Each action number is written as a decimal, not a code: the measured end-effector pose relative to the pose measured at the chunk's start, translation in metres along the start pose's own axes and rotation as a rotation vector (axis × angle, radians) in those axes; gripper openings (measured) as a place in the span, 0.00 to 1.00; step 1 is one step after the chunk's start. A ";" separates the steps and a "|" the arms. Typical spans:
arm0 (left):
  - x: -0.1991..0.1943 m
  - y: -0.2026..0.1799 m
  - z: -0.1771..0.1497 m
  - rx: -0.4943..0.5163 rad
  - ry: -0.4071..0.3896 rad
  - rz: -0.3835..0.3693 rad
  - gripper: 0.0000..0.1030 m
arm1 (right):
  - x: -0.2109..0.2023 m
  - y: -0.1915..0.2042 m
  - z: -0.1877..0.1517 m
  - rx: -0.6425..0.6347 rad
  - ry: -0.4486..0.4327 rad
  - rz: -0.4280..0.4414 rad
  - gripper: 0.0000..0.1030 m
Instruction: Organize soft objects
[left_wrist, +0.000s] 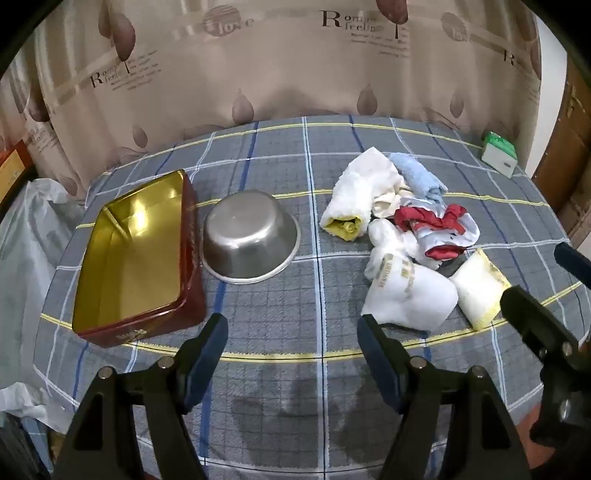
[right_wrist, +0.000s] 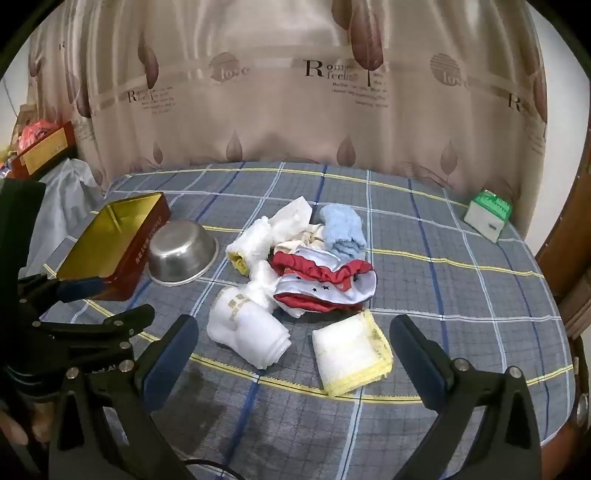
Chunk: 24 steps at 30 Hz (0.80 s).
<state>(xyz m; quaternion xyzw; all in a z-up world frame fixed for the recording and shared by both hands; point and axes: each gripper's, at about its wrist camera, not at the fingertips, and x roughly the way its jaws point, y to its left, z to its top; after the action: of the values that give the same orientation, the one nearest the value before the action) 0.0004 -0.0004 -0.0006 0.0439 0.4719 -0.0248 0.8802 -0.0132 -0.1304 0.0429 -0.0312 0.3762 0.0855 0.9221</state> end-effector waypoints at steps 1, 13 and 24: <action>0.001 0.000 0.000 -0.001 0.009 -0.006 0.72 | -0.001 0.000 0.000 -0.003 0.000 -0.007 1.00; 0.007 0.005 -0.008 0.012 0.030 -0.015 0.72 | 0.011 -0.001 0.001 0.003 0.035 -0.007 1.00; 0.021 -0.001 -0.006 0.033 0.032 -0.062 0.72 | 0.019 -0.004 -0.001 0.008 0.057 -0.019 1.00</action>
<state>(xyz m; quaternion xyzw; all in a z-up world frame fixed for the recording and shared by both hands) 0.0071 -0.0006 -0.0209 0.0443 0.4867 -0.0593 0.8704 0.0004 -0.1320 0.0293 -0.0335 0.4025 0.0742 0.9118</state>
